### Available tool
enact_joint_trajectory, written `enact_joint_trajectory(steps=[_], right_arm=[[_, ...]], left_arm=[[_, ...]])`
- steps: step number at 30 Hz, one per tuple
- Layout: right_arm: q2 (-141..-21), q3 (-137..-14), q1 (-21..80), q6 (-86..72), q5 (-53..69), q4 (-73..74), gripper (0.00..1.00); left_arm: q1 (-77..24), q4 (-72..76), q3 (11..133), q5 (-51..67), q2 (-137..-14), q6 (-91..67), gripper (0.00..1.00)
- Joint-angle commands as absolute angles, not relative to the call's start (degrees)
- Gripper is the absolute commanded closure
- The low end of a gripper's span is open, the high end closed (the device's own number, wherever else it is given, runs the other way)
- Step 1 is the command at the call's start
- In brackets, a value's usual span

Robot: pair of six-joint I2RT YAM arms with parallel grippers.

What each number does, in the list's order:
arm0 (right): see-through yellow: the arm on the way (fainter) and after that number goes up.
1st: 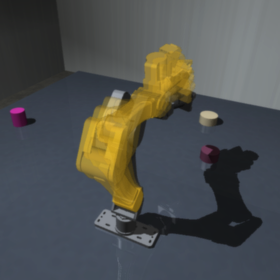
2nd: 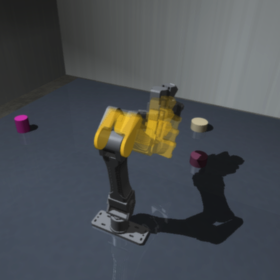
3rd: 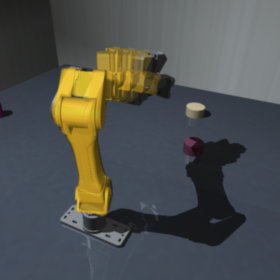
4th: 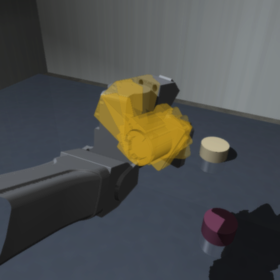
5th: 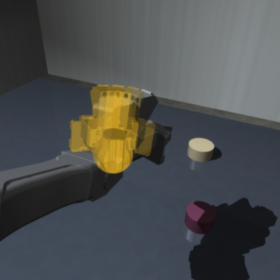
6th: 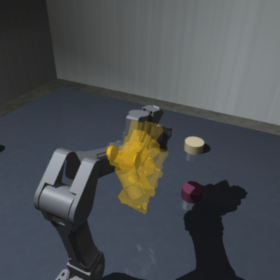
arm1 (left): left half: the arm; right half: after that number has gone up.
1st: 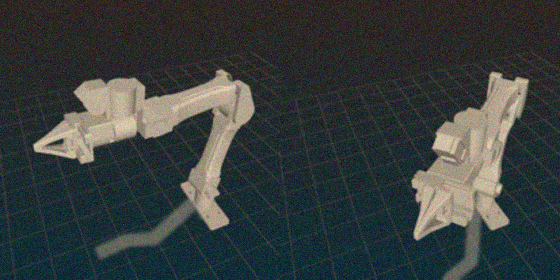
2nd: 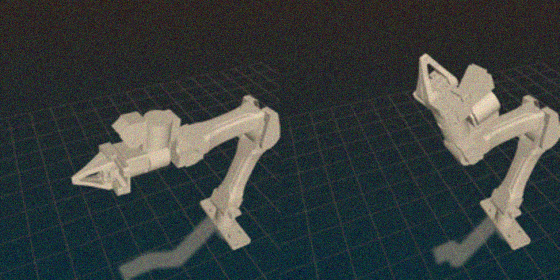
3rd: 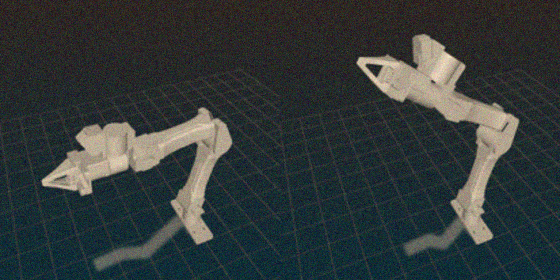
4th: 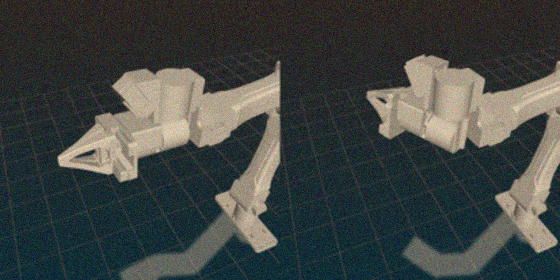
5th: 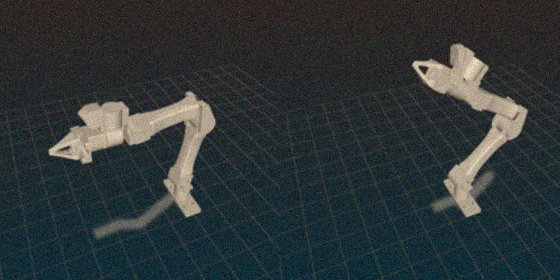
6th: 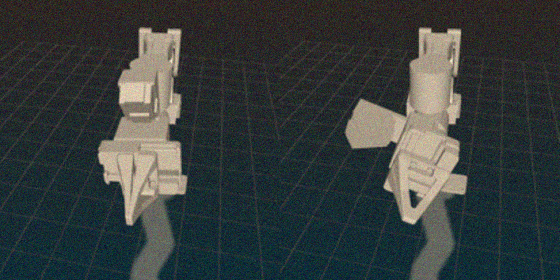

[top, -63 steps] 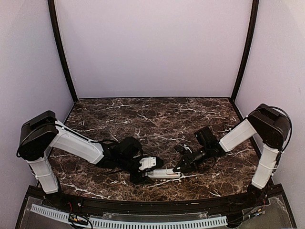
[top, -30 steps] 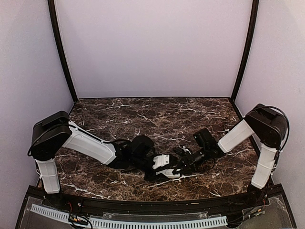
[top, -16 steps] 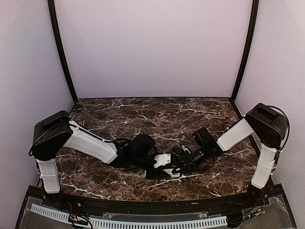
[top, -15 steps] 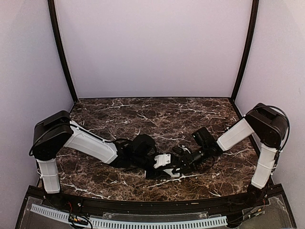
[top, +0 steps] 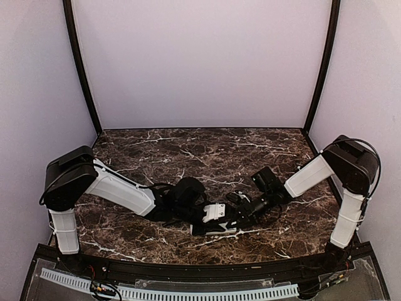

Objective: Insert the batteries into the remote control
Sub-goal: Pass from the right arm to the left

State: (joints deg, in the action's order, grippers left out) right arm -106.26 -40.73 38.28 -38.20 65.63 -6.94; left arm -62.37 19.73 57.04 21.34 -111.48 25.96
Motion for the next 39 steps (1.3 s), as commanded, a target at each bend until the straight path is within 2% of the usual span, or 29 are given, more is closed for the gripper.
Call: enact_joint_trajectory(steps=[1,6,10,13,15,28,33,39], right_arm=[[-105.5,-42.3,38.9,-37.4,63.2,-8.2,1.0],[-105.2,-42.6,39.0,-37.5,62.9,-8.0,1.0],[-104.8,-43.1,39.0,-37.3,62.6,-7.1,0.99],[-103.6,-43.5,38.9,-36.9,61.9,-5.7,0.91],[-102.6,-43.9,38.9,-36.3,61.1,-4.0,0.87],[-93.5,-43.8,38.0,-32.7,52.7,9.3,0.67],[-90.3,-43.1,37.9,-33.5,48.8,12.0,0.66],[-87.7,-37.9,38.7,-40.8,46.3,5.6,0.66]], left_arm=[[-63.0,19.2,57.0,21.7,-111.7,25.9,0.81],[-63.3,19.0,56.1,21.5,-111.4,26.1,0.84],[-63.3,18.5,55.5,20.9,-110.8,26.1,0.9],[-63.3,18.0,55.2,20.5,-110.4,26.2,0.98],[-63.3,17.7,54.7,20.1,-110.2,26.4,1.0],[-63.3,18.1,53.2,18.2,-109.0,24.9,1.0],[-63.3,18.4,52.9,17.5,-108.9,24.3,1.0],[-63.3,18.5,53.0,17.0,-108.9,23.7,1.0]])
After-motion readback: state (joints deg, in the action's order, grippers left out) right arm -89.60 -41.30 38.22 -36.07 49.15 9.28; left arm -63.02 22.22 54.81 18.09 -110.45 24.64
